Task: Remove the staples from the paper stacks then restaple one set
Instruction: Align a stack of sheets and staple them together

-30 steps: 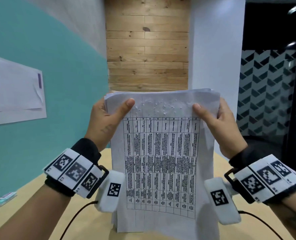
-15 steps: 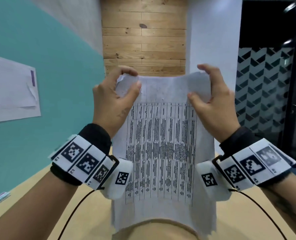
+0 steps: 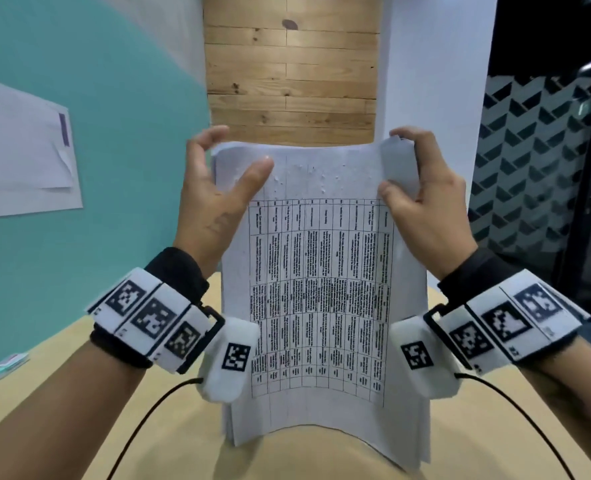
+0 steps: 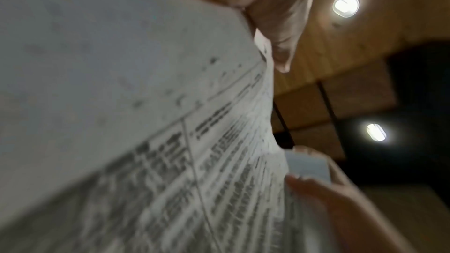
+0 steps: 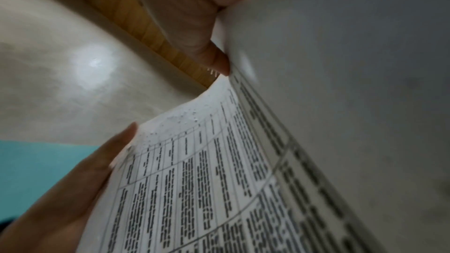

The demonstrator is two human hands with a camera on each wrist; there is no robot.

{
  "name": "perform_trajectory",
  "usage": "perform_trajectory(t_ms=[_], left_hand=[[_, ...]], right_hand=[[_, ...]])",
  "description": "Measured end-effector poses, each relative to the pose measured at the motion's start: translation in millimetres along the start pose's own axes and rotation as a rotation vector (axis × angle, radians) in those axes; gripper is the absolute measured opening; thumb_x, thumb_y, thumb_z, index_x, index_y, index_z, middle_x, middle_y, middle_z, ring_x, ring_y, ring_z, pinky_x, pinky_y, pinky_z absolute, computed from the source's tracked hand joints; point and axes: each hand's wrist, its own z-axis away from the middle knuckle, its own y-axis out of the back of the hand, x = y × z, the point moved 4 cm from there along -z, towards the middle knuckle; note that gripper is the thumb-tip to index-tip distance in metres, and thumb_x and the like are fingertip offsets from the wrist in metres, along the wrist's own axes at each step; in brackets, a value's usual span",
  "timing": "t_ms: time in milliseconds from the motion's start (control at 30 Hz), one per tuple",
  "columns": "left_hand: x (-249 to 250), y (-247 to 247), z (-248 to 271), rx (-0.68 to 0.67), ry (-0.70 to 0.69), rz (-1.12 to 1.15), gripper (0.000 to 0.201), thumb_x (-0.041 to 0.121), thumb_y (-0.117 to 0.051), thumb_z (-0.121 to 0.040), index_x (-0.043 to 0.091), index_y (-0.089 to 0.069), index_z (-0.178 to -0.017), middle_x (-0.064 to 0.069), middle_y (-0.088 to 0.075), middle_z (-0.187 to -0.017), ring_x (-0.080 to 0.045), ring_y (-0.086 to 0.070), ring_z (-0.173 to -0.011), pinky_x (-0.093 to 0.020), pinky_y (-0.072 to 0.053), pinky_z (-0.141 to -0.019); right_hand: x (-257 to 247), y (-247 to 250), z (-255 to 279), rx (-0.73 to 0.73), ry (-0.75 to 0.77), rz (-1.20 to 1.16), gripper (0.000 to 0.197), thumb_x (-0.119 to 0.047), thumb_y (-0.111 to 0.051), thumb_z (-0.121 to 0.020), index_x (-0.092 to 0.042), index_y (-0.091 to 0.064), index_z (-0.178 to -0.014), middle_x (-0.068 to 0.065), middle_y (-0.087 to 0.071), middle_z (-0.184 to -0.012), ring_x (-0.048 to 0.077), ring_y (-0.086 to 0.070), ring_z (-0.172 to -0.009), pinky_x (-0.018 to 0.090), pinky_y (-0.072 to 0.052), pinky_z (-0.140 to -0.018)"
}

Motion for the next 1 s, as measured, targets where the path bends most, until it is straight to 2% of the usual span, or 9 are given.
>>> perform_trajectory(t_ms=[67, 167, 267, 400, 500, 633, 767, 867, 1000], left_hand=[[-25, 2, 16, -0.134, 0.26, 0.328, 0.092, 0.055, -0.08, -0.053, 0.017, -0.043, -0.127, 0.0, -0.067, -0.108, -0.016, -0.067, -0.093, -0.033, -0.056, -0.075], [-60, 2, 69, -0.373, 0.549, 0.336, 0.1, 0.065, -0.081, -0.038, 0.015, -0.054, -0.12, 0.001, -0.071, -0.107, -0.014, -0.069, -0.095, -0.025, -0.056, -0.071], [-91, 3, 96, -0.425, 0.659, 0.231, 0.103, 0.065, -0.083, -0.034, 0.017, -0.054, -0.121, -0.002, -0.069, -0.111, -0.021, -0.066, -0.104, -0.039, -0.055, -0.086], [-102, 2, 103, -0.402, 0.704, 0.336, 0.091, 0.058, -0.085, -0.04, 0.015, -0.06, -0.117, -0.008, -0.07, -0.11, -0.026, -0.067, -0.101, -0.032, -0.056, -0.079], [-102, -6, 109, -0.412, 0.703, 0.325, 0.088, 0.061, -0.082, -0.043, 0.026, -0.057, -0.12, -0.002, -0.068, -0.116, -0.022, -0.063, -0.108, -0.042, -0.049, -0.094], [-102, -17, 108, -0.354, 0.719, 0.331, 0.089, 0.063, -0.082, -0.038, 0.016, -0.063, -0.111, -0.009, -0.07, -0.108, -0.025, -0.067, -0.1, -0.037, -0.054, -0.085], [-103, -9, 95, -0.271, 0.698, 0.191, 0.105, 0.068, -0.08, -0.035, -0.006, -0.059, -0.106, -0.017, -0.066, -0.102, -0.028, -0.063, -0.099, -0.038, -0.045, -0.095], [-95, 2, 86, -0.279, 0.77, 0.206, 0.099, 0.056, -0.087, -0.033, -0.003, -0.063, -0.108, -0.018, -0.067, -0.106, -0.031, -0.066, -0.096, -0.037, -0.053, -0.083], [-105, 25, 112, -0.338, 1.098, 0.277, 0.084, 0.032, -0.092, -0.04, -0.003, -0.062, -0.111, -0.026, -0.067, -0.106, -0.038, -0.069, -0.087, -0.046, -0.058, -0.068]], right_hand=[[4, 1, 0, 0.021, -0.043, -0.036, 0.052, 0.003, -0.052, -0.083, -0.015, -0.041, -0.131, 0.003, -0.056, -0.094, 0.027, -0.053, -0.064, 0.031, -0.053, -0.062], [14, 3, 3, 0.032, -0.141, -0.119, 0.062, -0.003, -0.06, -0.085, -0.015, -0.03, -0.137, -0.023, -0.041, -0.103, 0.016, -0.048, -0.077, -0.002, -0.038, -0.067], [31, -1, 11, -0.018, -0.341, -0.405, 0.072, -0.03, -0.074, -0.075, -0.022, -0.031, -0.132, -0.014, -0.052, -0.118, 0.005, -0.058, -0.102, 0.026, -0.046, -0.097], [61, -6, 70, -0.232, -0.655, -0.723, 0.093, -0.049, -0.081, -0.057, -0.015, -0.039, -0.132, 0.0, -0.065, -0.118, 0.011, -0.065, -0.102, 0.028, -0.056, -0.08], [69, -16, 113, -0.381, -0.738, -0.716, 0.092, -0.066, -0.082, -0.034, -0.029, -0.057, -0.115, -0.003, -0.07, -0.109, 0.015, -0.067, -0.098, 0.027, -0.056, -0.071], [79, -27, 117, -0.28, -0.815, -0.711, 0.08, -0.063, -0.084, -0.034, -0.024, -0.066, -0.102, 0.016, -0.069, -0.105, 0.032, -0.067, -0.095, 0.047, -0.054, -0.085], [74, -18, 108, -0.339, -0.814, -0.665, 0.064, -0.051, -0.078, -0.062, -0.014, -0.063, -0.112, 0.004, -0.072, -0.105, 0.023, -0.068, -0.097, 0.027, -0.057, -0.075], [71, -3, 107, -0.612, -0.85, -0.536, 0.038, -0.025, -0.07, -0.078, -0.016, -0.06, -0.114, 0.0, -0.071, -0.1, 0.014, -0.069, -0.084, 0.025, -0.056, -0.067], [66, 1, 138, -1.076, -0.987, -0.386, 0.044, -0.016, -0.063, -0.071, -0.018, -0.061, -0.115, 0.007, -0.064, -0.094, 0.014, -0.057, -0.068, 0.024, -0.051, -0.054]])
